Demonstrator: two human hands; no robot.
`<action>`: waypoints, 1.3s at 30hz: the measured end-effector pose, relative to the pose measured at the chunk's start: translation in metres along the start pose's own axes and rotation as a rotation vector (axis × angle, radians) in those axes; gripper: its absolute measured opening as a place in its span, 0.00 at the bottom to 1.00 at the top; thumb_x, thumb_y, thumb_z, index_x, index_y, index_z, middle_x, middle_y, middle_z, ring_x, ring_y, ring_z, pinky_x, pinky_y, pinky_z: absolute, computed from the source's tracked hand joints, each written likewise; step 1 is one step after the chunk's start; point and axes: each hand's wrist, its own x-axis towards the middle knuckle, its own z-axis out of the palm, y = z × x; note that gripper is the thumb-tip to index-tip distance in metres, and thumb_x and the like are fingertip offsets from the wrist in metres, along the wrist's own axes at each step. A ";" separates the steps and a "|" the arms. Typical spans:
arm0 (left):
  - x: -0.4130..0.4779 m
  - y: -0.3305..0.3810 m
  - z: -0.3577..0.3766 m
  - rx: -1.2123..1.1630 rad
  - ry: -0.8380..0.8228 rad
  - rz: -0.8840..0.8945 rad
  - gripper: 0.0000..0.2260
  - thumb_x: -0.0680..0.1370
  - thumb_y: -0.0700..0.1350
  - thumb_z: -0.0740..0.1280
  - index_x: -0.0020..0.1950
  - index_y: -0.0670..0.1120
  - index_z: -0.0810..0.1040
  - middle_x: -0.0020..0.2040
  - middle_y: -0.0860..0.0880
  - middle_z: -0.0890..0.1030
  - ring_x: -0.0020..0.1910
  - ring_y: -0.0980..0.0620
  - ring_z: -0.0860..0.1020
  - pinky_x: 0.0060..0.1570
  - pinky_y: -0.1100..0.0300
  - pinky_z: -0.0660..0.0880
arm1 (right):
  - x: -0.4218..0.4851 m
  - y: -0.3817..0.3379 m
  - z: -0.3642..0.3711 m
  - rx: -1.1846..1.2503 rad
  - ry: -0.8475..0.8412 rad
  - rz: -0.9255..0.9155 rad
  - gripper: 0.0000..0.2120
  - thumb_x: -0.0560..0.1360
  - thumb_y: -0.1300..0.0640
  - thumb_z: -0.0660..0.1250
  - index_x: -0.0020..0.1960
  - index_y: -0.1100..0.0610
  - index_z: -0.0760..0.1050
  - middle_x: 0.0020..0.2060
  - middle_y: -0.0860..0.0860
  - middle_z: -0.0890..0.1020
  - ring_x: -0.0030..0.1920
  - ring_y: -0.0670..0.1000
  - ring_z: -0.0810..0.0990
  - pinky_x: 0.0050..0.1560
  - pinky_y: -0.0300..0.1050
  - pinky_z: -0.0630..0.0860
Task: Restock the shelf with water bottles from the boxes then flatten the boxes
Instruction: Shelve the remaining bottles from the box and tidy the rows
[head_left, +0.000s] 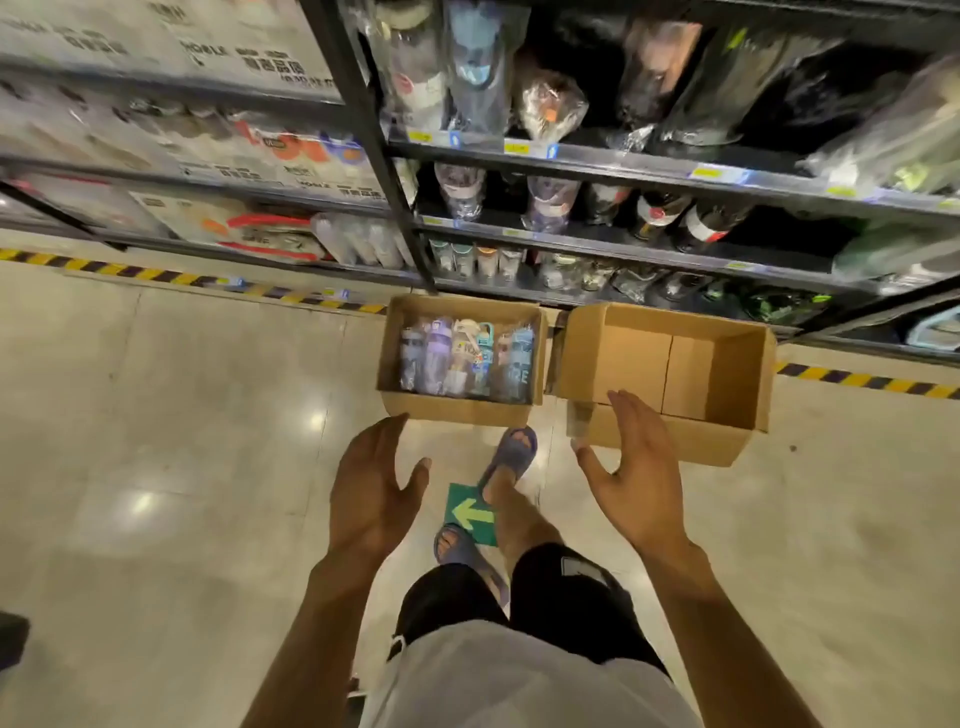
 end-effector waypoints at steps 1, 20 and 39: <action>0.008 -0.004 0.001 -0.003 -0.011 -0.026 0.26 0.80 0.53 0.71 0.76 0.46 0.72 0.71 0.45 0.78 0.70 0.42 0.75 0.67 0.48 0.73 | 0.014 -0.008 0.010 0.010 -0.032 0.017 0.37 0.77 0.32 0.62 0.80 0.50 0.65 0.78 0.50 0.69 0.77 0.54 0.67 0.75 0.50 0.64; 0.347 -0.210 0.261 0.136 -0.472 -0.033 0.26 0.78 0.55 0.71 0.74 0.51 0.71 0.71 0.46 0.77 0.65 0.40 0.78 0.59 0.44 0.79 | 0.246 0.065 0.378 -0.035 -0.410 0.211 0.34 0.78 0.44 0.71 0.79 0.53 0.64 0.74 0.56 0.72 0.71 0.60 0.73 0.67 0.55 0.75; 0.439 -0.367 0.520 -0.500 -0.538 -0.739 0.19 0.76 0.49 0.77 0.62 0.49 0.74 0.56 0.48 0.83 0.46 0.54 0.82 0.32 0.63 0.80 | 0.361 0.195 0.629 0.149 -0.264 0.846 0.42 0.78 0.41 0.71 0.80 0.60 0.56 0.75 0.64 0.63 0.75 0.68 0.64 0.74 0.59 0.63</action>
